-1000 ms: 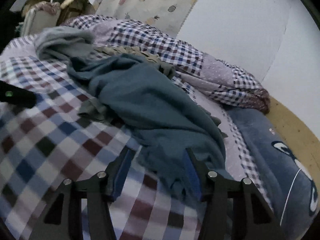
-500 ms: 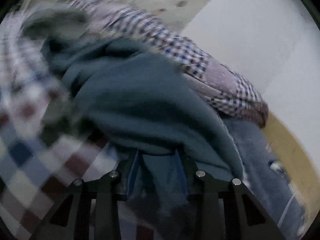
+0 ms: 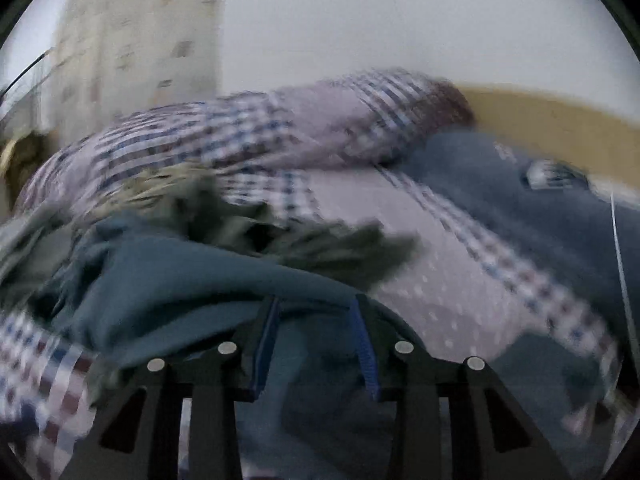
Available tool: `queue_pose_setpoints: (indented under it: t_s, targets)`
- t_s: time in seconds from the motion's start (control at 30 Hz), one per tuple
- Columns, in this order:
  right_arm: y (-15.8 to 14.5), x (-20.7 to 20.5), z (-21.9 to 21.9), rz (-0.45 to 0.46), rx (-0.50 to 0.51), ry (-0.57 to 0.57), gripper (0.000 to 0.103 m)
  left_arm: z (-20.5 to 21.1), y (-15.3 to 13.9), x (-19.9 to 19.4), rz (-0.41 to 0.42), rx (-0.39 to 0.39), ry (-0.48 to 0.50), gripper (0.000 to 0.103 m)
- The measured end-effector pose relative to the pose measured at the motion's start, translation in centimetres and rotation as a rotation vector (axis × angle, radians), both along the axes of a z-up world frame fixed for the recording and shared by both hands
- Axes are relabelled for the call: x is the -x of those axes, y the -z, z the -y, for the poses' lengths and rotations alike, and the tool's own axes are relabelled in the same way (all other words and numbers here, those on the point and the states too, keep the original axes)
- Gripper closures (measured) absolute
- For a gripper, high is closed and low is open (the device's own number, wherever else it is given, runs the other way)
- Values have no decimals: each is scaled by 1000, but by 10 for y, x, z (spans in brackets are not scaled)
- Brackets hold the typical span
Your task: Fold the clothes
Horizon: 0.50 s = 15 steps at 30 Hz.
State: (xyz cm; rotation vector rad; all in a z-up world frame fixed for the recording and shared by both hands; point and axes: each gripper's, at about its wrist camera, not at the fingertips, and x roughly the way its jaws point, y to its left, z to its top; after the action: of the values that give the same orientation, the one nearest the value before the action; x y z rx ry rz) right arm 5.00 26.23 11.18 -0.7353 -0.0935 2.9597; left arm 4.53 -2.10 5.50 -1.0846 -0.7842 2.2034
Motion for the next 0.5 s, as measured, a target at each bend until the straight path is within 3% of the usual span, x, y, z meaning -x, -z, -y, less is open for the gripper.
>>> queue_pose_setpoints:
  t_s: [0.13,0.2,0.33,0.5]
  targets:
    - [0,-33,61,-43,-203,-316,67,-1,0,3,2,-15,-19,12]
    - [14,-40,86,-13,-325,-413,70,-1,-1,3,-2,-21,-25,12]
    - [61,-26,100,148,-540,-417,77,-3,-1,2,-8,-21,-30,12]
    - [85,-15,95,214,-643,-402,77,-3,0,4,-5,-28,-29,12]
